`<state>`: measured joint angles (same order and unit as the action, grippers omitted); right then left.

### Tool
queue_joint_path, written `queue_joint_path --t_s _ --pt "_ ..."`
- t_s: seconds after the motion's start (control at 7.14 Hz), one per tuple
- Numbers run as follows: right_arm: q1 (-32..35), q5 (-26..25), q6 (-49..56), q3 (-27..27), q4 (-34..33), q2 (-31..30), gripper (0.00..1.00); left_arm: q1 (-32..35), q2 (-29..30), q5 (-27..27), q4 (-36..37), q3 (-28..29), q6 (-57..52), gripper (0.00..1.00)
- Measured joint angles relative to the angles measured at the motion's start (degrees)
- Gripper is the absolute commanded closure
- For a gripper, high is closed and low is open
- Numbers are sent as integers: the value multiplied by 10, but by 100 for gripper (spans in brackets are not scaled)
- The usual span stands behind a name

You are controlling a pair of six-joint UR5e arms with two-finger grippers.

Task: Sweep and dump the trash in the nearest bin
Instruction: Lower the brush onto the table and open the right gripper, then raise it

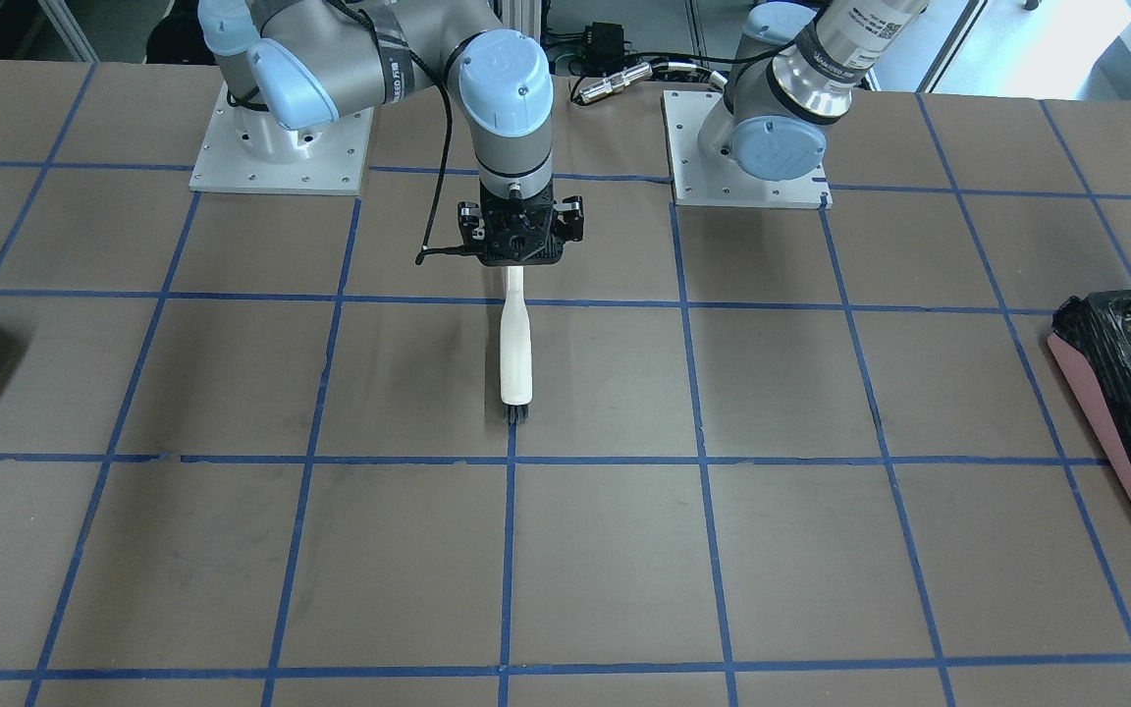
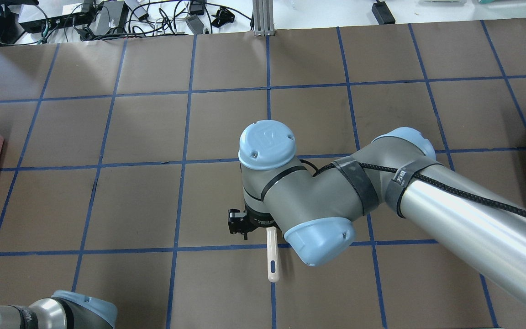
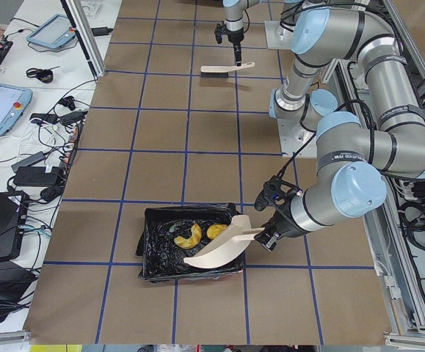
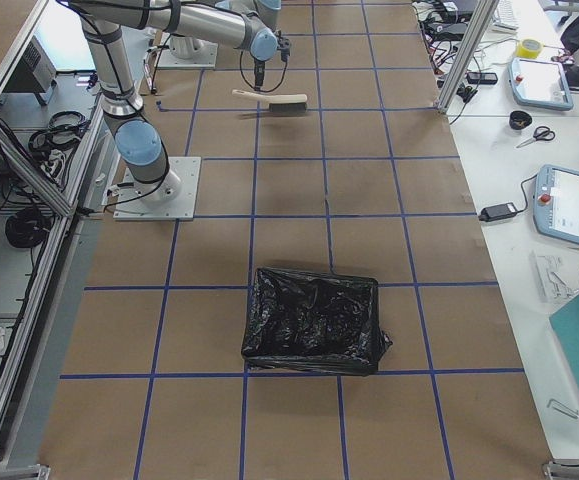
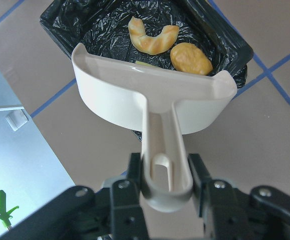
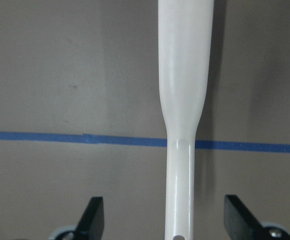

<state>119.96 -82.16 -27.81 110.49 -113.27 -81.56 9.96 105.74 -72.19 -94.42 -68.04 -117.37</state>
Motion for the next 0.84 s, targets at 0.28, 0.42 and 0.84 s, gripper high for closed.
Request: queue_joint_path --t_s 0.28,0.42,0.84 --pt "-18 -1 2 -35 14 -1 5 2 -24 23 -11 1 -5 100" --pt "-31 -2 9 -45 20 -3 3 4 -37 49 -32 1 -6 100" --pt "-98 -15 78 -82 40 -7 0 64 -56 98 -90 -2 58 100"
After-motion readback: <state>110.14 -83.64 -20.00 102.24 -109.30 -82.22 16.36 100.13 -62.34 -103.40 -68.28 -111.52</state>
